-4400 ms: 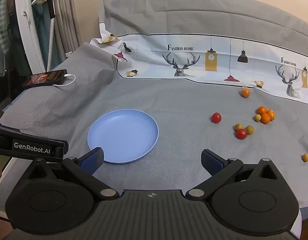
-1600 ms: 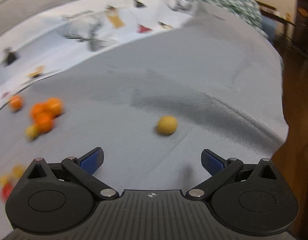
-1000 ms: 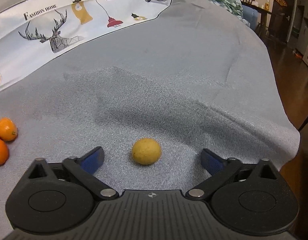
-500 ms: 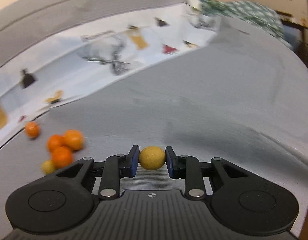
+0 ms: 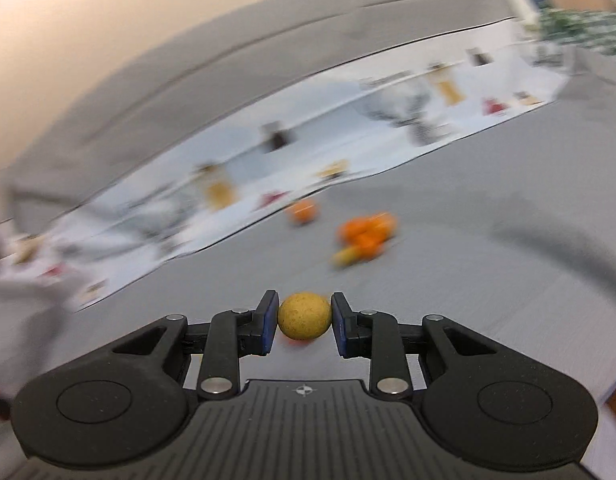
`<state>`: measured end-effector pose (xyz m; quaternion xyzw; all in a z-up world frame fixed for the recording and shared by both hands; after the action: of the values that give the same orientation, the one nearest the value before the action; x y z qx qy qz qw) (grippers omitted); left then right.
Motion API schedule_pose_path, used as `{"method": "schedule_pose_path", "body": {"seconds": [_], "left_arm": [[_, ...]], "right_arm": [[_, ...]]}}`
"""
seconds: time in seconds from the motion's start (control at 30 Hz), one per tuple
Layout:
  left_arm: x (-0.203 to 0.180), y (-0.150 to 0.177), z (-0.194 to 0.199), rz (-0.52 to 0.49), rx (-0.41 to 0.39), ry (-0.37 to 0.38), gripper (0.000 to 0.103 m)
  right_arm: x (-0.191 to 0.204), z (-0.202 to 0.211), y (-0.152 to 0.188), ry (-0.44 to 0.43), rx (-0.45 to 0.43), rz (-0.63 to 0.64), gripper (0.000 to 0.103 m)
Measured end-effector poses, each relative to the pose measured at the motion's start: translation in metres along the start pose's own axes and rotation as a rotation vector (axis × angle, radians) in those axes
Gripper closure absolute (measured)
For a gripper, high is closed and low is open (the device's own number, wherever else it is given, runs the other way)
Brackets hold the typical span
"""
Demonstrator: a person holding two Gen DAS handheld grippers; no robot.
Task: Organize fruits
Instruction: 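Carry both fruits to the blue plate and open both tools to release them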
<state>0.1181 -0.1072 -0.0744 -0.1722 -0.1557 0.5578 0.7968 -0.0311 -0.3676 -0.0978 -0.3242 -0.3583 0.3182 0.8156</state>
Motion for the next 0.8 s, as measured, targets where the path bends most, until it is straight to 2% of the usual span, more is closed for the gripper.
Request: {"method": "schedule_pose_path", "body": {"seconds": [0.23,0.37,0.47,0.57,0.8], "left_arm": [[0.060,0.058,0.044,0.077,-0.054,0.003,0.070],[0.079,0.086,0.063,0.107,-0.095,0.018,0.070],[0.086,0.101,0.070,0.125,-0.122,0.026,0.070],[0.090,0.108,0.076,0.136,-0.153,0.029,0.070],[0.090,0.107,0.078,0.144,-0.177,0.071,0.070]], "right_arm": [[0.092,0.077,0.058,-0.239,0.169,0.084,0.073],[0.140,0.108,0.081,-0.337,0.204,0.198,0.073],[0.166,0.124,0.088,-0.358,0.178,0.317,0.073],[0.180,0.130,0.094,-0.364,0.187,0.385,0.073],[0.184,0.139,0.099,-0.332,0.182,0.430,0.073]]}}
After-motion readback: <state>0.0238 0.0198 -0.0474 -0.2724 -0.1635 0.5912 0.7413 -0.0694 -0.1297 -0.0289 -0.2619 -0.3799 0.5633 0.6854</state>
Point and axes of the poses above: each gripper's, at about its wrist camera, not at the fingertips, and z roughly against the way its jaws point, x to its left, y to its underside, the point moved 8 cm from there along -z, roughly the way its jaws point, and after that the axes turned 1 degree about -z, right-handed, at the moved point
